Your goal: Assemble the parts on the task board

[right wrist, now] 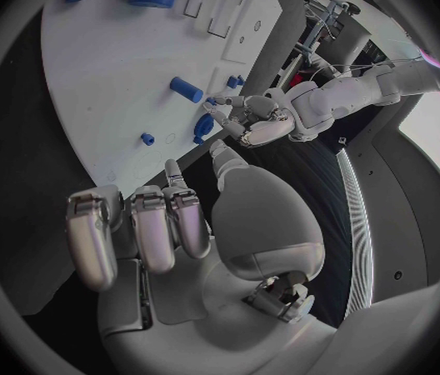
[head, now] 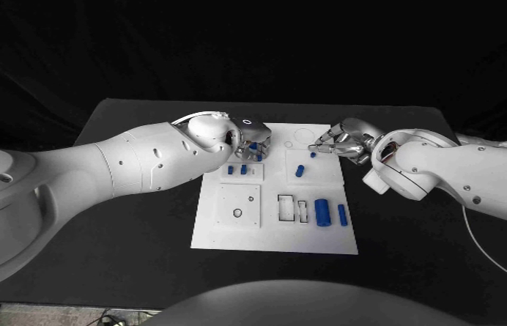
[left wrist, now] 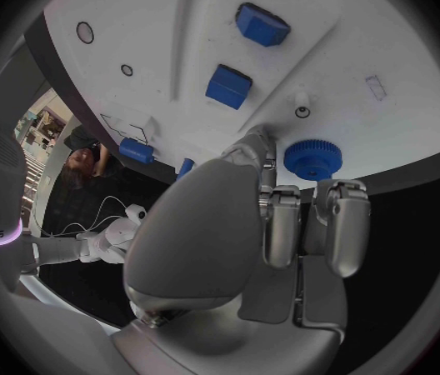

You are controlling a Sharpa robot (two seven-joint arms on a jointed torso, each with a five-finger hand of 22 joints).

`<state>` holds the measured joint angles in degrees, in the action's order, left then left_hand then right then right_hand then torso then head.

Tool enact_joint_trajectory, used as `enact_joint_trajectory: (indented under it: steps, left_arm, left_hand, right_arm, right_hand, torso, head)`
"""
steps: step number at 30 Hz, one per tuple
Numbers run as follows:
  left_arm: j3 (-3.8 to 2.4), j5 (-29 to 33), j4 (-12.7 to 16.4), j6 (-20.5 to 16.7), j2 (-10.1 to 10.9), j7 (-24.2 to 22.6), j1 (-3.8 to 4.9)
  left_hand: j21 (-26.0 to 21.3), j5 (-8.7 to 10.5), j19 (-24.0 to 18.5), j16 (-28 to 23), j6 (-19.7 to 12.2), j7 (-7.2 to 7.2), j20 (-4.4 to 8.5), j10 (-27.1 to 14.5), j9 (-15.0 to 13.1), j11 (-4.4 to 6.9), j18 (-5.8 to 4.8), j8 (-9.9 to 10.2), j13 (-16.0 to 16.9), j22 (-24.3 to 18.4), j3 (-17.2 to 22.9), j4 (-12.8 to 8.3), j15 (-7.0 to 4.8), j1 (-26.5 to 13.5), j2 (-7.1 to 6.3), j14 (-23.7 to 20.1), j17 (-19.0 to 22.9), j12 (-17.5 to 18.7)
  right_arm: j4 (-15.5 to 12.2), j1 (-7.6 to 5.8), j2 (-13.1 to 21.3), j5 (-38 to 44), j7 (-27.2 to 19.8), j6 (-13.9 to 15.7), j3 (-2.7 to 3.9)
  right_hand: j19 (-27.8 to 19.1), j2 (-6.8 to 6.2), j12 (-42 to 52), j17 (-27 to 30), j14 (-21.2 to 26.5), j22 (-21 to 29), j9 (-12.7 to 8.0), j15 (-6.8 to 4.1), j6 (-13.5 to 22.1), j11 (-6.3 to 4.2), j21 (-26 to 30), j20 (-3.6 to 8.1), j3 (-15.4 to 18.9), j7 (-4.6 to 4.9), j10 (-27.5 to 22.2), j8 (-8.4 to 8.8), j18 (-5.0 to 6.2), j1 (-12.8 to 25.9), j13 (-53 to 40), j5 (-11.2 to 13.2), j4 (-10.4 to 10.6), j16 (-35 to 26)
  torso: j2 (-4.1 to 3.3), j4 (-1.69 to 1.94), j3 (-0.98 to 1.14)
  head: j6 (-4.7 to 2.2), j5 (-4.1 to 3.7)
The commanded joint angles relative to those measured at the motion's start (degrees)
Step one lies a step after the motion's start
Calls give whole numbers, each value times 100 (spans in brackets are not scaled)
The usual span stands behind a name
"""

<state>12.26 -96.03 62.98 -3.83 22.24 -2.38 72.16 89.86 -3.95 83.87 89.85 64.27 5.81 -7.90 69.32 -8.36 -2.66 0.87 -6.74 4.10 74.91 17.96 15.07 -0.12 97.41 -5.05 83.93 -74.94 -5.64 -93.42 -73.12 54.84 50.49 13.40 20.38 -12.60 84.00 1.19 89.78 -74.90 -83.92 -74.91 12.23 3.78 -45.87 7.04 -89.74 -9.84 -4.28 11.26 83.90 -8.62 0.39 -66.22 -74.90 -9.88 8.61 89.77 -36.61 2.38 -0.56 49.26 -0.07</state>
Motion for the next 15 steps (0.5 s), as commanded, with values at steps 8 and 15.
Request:
enact_joint_trajectory:
  steps: [8,15]
  left_arm:
    - [17,-109,-4,-186,23,-193,-29]
    - [15,-100,35,-367,68,-289,-34]
  left_hand:
    - [14,17,613,15,71,12,36,71,-10,-14,-87,-35,-11,1509,-9,-43,24,-25,42,607,-1506,-36]
    - [14,16,613,15,93,22,37,98,-14,-22,-87,-39,-13,1509,-8,-44,30,-35,49,607,-1506,-34]
  right_arm:
    - [-2,4,1,6,-15,-78,-1]
    - [6,6,9,7,-10,-89,-1]
  right_hand:
    - [600,49,22,-1510,-608,-1509,14,47,-48,44,-26,-59,34,6,610,-24,-39,17,-1510,-35,19,23]
    - [600,49,22,-1510,-608,-1509,14,47,-48,44,-26,-59,34,6,610,-24,-39,17,-1510,-35,19,23]
  torso:
    - [3,3,2]
    - [3,4,0]
  head:
    - [-1,2]
    - [-12,-3]
